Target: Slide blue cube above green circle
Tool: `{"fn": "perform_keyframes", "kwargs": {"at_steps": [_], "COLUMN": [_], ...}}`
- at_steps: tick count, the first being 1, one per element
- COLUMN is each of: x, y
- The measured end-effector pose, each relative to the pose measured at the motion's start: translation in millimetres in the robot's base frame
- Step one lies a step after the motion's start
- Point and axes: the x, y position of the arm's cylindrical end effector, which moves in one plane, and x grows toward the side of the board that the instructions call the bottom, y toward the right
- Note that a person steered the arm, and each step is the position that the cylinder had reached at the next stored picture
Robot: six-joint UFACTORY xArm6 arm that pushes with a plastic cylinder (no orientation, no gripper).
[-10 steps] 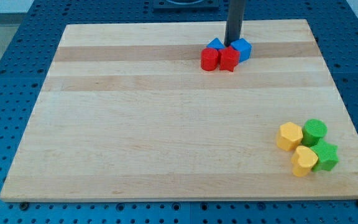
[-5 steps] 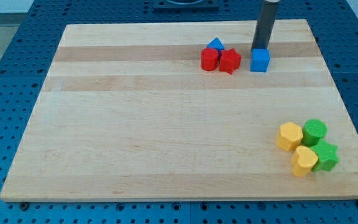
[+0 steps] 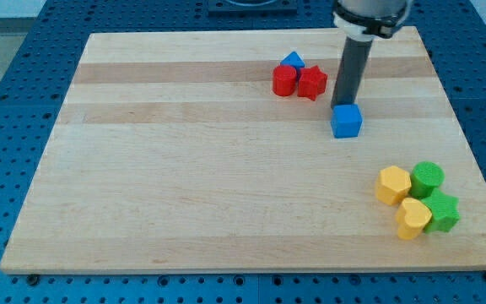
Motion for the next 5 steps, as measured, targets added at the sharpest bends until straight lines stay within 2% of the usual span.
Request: {"fn": "perform_keyframes", "kwargs": {"at_steps": [2,5], "x": [16.9,75.0], "y": [-8.4,-6.4]}}
